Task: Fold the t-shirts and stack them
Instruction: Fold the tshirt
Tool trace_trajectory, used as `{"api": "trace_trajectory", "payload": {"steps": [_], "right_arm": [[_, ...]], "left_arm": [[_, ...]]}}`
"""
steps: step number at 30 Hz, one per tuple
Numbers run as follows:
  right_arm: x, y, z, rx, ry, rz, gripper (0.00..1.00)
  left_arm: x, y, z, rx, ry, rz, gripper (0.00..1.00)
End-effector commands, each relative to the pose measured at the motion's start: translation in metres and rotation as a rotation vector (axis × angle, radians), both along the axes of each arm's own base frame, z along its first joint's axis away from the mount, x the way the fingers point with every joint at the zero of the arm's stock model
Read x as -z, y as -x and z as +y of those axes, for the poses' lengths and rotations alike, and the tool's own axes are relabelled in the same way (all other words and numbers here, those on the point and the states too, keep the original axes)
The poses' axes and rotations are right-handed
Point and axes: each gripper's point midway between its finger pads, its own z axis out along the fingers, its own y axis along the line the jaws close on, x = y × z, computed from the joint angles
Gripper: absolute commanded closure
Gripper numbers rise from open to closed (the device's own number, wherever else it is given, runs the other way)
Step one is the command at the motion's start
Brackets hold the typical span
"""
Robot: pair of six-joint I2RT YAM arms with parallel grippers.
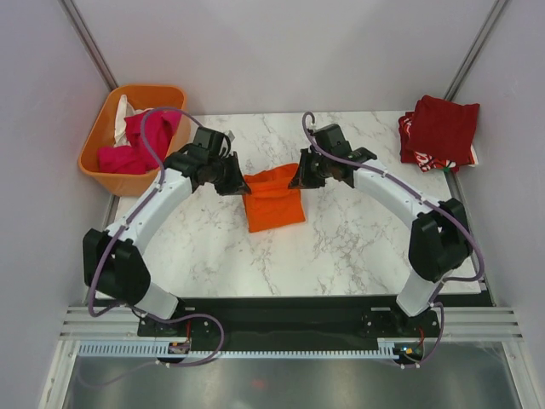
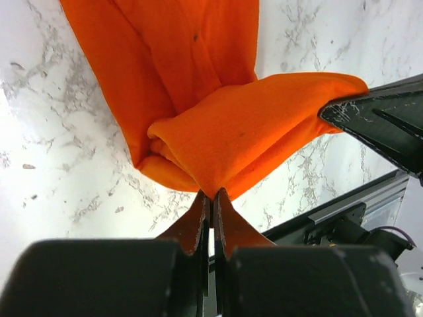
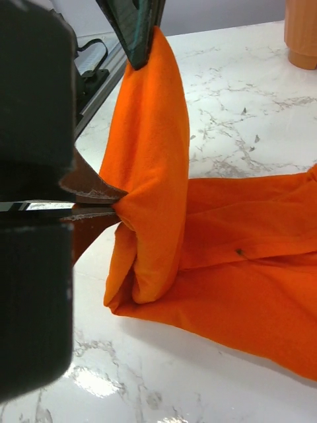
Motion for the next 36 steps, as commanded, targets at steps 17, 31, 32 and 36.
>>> {"api": "trace_trajectory", "payload": {"steps": [17,31,32,36], "right_arm": [[0.031,-0.105,0.013,0.001,0.028,0.024,1.00],[0.011,-0.233,-0.005,0.170,-0.099,-0.174,0.18],[-0.006,-0.238,-0.013,0.182,-0.099,-0.213,0.17],[-0.062,-0.237,-0.052,0.242,-0.060,-0.333,0.16]], "left_arm": [[0.029,-0.106,0.012,0.018,-0.059,0.039,0.98],[0.099,-0.210,0.052,-0.080,-0.073,0.141,0.01],[0.094,-0.212,0.054,-0.085,-0.084,0.129,0.00],[0.048,-0.202,0.072,-0.136,-0.151,0.039,0.00]]}}
